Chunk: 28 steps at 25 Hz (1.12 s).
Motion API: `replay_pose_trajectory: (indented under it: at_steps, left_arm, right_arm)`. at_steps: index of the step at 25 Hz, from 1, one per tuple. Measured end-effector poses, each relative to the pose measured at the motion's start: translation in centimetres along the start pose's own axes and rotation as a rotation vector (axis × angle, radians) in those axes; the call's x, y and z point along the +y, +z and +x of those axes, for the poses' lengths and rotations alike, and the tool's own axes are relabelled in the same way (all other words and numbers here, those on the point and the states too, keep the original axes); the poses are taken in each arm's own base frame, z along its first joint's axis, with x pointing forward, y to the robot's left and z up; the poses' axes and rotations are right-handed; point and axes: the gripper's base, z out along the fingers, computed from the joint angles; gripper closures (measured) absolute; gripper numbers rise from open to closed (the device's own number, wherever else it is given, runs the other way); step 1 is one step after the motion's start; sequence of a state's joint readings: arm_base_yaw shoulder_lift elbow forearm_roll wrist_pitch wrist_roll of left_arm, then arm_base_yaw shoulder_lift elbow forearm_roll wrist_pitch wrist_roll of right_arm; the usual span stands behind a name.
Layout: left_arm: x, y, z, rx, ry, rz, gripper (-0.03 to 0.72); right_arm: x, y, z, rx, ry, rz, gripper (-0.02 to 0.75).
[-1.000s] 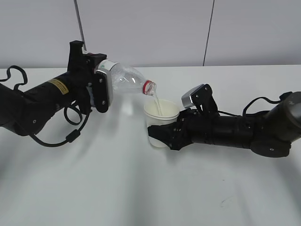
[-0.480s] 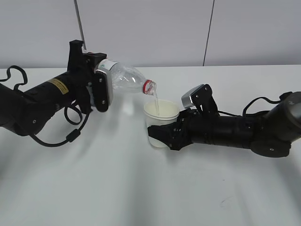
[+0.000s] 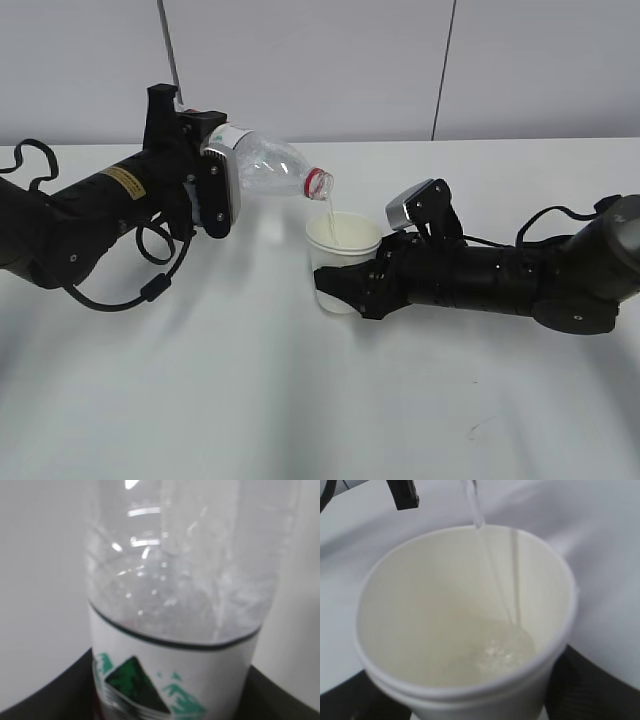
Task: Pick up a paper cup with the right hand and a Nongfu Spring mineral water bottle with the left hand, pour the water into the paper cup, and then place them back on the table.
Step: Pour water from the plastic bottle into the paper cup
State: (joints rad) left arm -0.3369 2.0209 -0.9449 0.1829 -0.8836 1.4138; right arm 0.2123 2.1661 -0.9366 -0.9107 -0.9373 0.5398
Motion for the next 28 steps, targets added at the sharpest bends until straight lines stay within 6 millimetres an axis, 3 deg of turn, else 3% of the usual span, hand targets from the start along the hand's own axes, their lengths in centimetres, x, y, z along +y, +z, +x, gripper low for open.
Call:
replay_pose_trajectory:
  at_steps: [28]
  left_arm:
    - [0.07, 0.0, -0.01, -0.001, 0.005, -0.007, 0.267]
  right_arm:
    - [-0.04, 0.0, -0.02, -0.003, 0.004, 0.004, 0.231]
